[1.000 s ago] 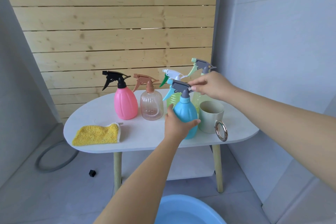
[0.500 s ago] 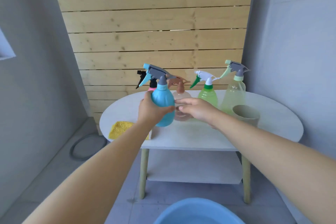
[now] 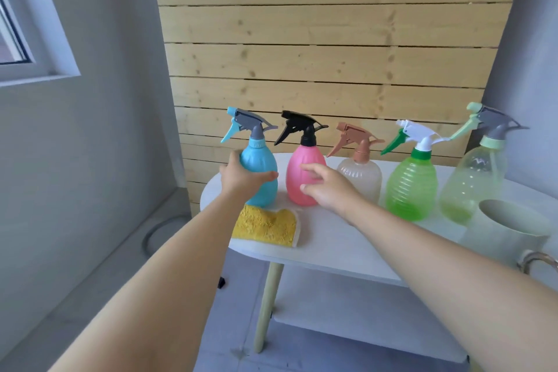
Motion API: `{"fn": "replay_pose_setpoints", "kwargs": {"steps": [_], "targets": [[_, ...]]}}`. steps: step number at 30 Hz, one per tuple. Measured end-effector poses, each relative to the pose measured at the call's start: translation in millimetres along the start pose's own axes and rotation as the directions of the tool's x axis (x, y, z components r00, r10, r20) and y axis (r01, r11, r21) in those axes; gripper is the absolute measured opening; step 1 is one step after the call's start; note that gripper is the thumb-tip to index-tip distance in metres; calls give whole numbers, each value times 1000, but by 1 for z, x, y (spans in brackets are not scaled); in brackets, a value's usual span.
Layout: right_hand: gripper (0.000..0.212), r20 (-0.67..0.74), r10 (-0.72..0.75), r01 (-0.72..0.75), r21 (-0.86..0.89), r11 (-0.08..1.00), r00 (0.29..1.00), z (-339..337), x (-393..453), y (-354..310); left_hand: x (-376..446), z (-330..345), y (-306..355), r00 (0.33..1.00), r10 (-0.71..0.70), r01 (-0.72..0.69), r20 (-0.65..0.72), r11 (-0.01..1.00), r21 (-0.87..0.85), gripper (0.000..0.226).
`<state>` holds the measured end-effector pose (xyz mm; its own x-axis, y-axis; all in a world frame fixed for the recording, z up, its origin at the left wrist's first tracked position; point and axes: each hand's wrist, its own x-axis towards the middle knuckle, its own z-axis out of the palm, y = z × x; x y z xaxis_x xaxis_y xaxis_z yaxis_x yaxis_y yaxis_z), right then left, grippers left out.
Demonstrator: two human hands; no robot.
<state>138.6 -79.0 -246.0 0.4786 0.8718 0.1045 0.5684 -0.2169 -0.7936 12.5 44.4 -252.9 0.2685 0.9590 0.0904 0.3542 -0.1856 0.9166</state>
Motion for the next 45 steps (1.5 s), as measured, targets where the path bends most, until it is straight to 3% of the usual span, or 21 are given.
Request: {"fn": "replay_pose_setpoints", "kwargs": {"steps": [6, 11, 16, 18, 20, 22, 25, 28, 34, 38, 45], "targets": [[48, -253, -106, 49, -222, 974, 962, 13, 6, 10, 20, 12, -12, 998, 34, -29, 58, 995, -94, 85], [72, -254, -55, -12, -254, 967, 966, 15, 15, 6, 27, 16, -12, 990, 17, -4, 137, 996, -90, 101], [75, -269, 61, -105, -152, 983, 961, 18, 31, -1, 22, 22, -13, 999, -13, 15, 53, 999, -36, 106], [72, -279, 93, -122, -90, 988, 956, 20, 36, -1, 11, 27, -14, 995, 11, -6, -103, 999, 50, 95], [68, -276, 127, -143, -37, 989, 953, 23, 39, 1, -1, 32, -12, 937, 202, -138, -285, 964, 228, 69], [70, -285, 140, -162, -57, 985, 948, 28, 40, 2, -9, 38, -7, 888, 376, -298, -265, 909, 291, 43], [73, -308, 142, -179, -95, 979, 941, 32, 39, 1, -17, 47, 6, 934, 351, -335, -63, 924, 186, 27], [58, -302, 174, -195, -42, 980, 937, 30, 39, 1, -21, 56, 15, 951, 307, -306, 21, 936, 172, 23], [57, -203, 166, -153, 80, 985, 965, 22, 29, 7, -22, 46, 17, 974, 222, -224, 40, 973, 57, 36], [57, -232, 82, -59, 102, 993, 969, 16, 6, 6, -39, 31, 22, 972, 236, -236, 7, 972, 17, 34], [68, -327, -129, 175, 114, 978, 936, -16, -52, 0, -104, 13, 45, 972, 236, -232, -13, 941, -247, 30]]}}
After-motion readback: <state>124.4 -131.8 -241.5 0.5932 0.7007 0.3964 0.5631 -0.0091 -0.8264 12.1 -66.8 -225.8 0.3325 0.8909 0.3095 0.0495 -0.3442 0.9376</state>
